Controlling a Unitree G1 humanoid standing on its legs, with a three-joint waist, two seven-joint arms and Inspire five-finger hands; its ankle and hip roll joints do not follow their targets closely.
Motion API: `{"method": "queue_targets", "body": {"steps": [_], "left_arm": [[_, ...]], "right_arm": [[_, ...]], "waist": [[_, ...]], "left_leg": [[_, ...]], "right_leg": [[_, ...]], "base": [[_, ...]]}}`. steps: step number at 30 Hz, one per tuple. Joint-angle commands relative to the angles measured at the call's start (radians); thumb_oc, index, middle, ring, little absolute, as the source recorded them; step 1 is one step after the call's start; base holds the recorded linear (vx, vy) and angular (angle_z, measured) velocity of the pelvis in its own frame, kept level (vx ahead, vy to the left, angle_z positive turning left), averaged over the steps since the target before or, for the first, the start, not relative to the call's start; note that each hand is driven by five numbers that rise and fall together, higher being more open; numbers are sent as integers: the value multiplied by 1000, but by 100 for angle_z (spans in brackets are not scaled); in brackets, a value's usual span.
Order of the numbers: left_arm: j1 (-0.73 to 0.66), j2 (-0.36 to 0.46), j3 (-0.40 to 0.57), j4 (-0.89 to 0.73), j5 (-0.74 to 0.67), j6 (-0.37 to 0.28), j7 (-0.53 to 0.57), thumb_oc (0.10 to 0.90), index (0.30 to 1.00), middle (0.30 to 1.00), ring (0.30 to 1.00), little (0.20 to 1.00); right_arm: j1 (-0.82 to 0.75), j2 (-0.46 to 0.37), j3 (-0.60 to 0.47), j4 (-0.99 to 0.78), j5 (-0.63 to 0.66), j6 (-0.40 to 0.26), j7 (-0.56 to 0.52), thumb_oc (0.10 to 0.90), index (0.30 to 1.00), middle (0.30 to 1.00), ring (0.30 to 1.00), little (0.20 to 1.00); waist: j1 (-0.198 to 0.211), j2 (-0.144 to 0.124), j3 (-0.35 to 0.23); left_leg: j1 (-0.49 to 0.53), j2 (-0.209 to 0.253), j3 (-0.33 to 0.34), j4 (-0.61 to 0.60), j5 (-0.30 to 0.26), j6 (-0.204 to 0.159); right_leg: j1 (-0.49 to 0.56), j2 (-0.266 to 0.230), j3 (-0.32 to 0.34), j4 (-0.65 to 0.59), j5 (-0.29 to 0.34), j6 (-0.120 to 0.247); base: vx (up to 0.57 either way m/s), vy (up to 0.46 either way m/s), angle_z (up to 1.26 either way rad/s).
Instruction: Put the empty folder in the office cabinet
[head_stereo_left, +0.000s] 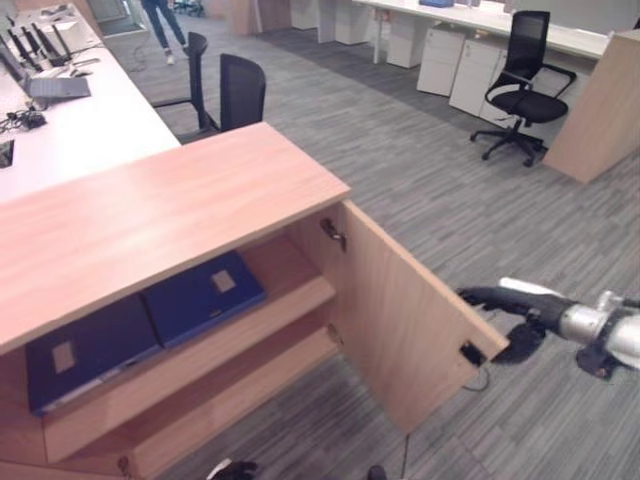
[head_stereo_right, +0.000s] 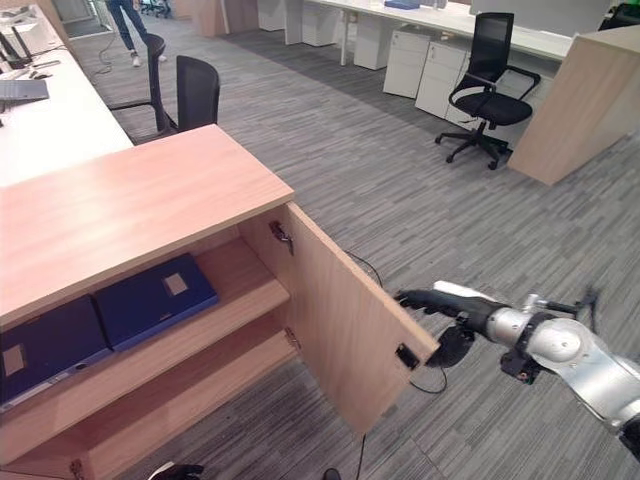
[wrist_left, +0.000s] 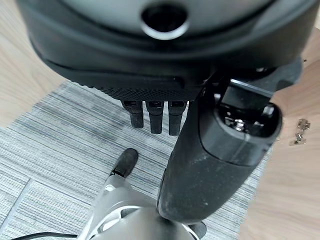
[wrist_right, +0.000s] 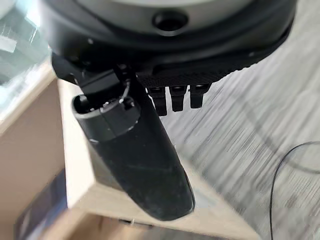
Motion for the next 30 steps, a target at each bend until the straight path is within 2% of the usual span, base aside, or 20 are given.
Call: {"method": "queue_targets", "body": {"steps": [1,7,9,10,11,13,14,15,16,17,20,22,23,24,25,27,28,30], "left_arm": [[-42,56,-58,36,32,-23,-24,800,900,900,900,900],[-44,39,-64,10,26,-27,-33,800,900,900,900,900],[-42,31,-64,-1,23,-28,-36,800,900,900,900,900],[-38,25,-68,-30,16,-28,-37,800,900,900,900,900],[-38,25,-69,-30,16,-28,-38,800,900,900,900,900],[-32,21,-65,-58,10,-25,-37,800,900,900,900,900],[-27,19,-55,-70,2,-23,-31,800,900,900,900,900],[-26,24,-57,-71,2,-22,-32,800,900,900,900,900],[-22,23,-45,-85,-11,-19,-20,800,900,900,900,900],[-22,24,-44,-86,-11,-18,-20,800,900,900,900,900],[-17,20,-30,-85,-40,-19,8,800,900,900,900,900],[-4,14,-18,-79,-68,-21,25,800,900,900,900,900],[-4,14,-18,-79,-68,-21,25,800,900,900,900,900],[-3,11,-10,-67,-93,-23,36,800,900,900,900,900],[-11,4,3,-40,-124,-25,57,800,900,900,900,900],[-10,1,11,-33,-143,-25,62,800,900,900,900,900],[-9,-9,43,-24,-187,-24,70,800,900,900,900,900],[-9,-9,42,-23,-187,-24,70,800,900,900,900,900]], "right_arm": [[-160,-18,44,-135,78,-81,70,800,900,900,900,900],[-275,-41,123,-297,173,-85,126,800,900,900,900,900],[-285,-25,105,-338,225,-94,126,800,900,900,900,900],[-269,20,61,-364,295,-100,120,800,900,900,900,900],[-266,20,58,-365,295,-100,120,800,900,900,900,900],[-222,105,-4,-368,348,-101,107,800,900,900,900,900],[-177,218,-46,-350,368,-100,88,800,900,900,900,900],[-171,222,-52,-351,367,-100,89,800,900,900,900,900],[-150,325,-48,-321,351,-98,63,800,900,900,900,900],[-151,327,-47,-320,351,-98,63,800,900,900,900,900],[-176,430,14,-295,320,-94,43,800,900,900,900,900],[-231,445,98,-292,296,-78,46,800,900,900,900,900],[-232,446,98,-292,296,-78,46,800,900,900,900,900],[-261,443,130,-275,280,-80,41,800,900,900,900,900],[-278,430,151,-261,271,-77,33,800,900,900,900,900],[-268,420,153,-252,263,-75,30,800,900,900,900,900],[-234,409,148,-230,239,-72,23,800,900,900,900,900],[-232,410,147,-230,239,-72,23,800,900,900,900,900]], "waist": [[37,-66,-59],[37,-75,-65],[36,-76,-71],[41,-78,-74],[42,-79,-74],[47,-76,-77],[59,-71,-77],[61,-75,-78],[75,-69,-73],[74,-70,-73],[98,-69,-56],[120,-69,-36],[119,-69,-36],[136,-66,-17],[156,-71,10],[163,-75,14],[174,-85,19],[173,-85,19]], "left_leg": [[-5,60,21,9,74,-58],[-6,61,17,8,85,-56],[-5,61,17,8,87,-54],[-4,63,15,8,86,-50],[-4,63,15,8,86,-50],[-5,65,11,10,86,-47],[-8,68,5,13,88,-44],[-8,68,5,14,88,-45],[-11,68,-3,17,91,-42],[-11,68,-3,18,91,-42],[-36,66,-17,27,114,-28],[-60,60,-46,30,127,-26],[-61,60,-46,30,127,-26],[-92,52,-72,39,147,-26],[-136,43,-109,55,166,-43],[-147,36,-108,63,149,-31],[-133,15,-90,113,58,-4],[-136,15,-93,119,53,-3]], "right_leg": [[11,10,34,9,-187,10],[10,7,27,8,-179,14],[11,6,25,8,-176,15],[14,7,23,8,-175,15],[14,7,23,8,-175,15],[17,8,20,8,-173,16],[20,11,17,9,-173,15],[20,11,17,9,-173,15],[23,13,14,10,-174,13],[23,13,14,10,-174,13],[10,8,-9,17,-162,4],[6,4,-29,16,-163,2],[6,4,-30,16,-163,2],[-4,-2,-50,15,-162,1],[-12,-19,-83,13,-174,2],[-28,-34,-114,18,-177,0],[-40,-57,-163,24,-184,-2],[-40,-57,-165,25,-185,-2]], "base": [[-3,24,6],[0,0,0],[0,0,0],[0,0,0],[0,0,0],[7,-21,0],[11,-33,1],[18,-39,1],[0,0,0],[0,0,0],[-41,-32,11],[12,-39,25],[-48,-24,41],[-115,-23,50],[-168,-35,46],[-120,-42,68],[-65,-40,119],[-68,-29,136]]}}
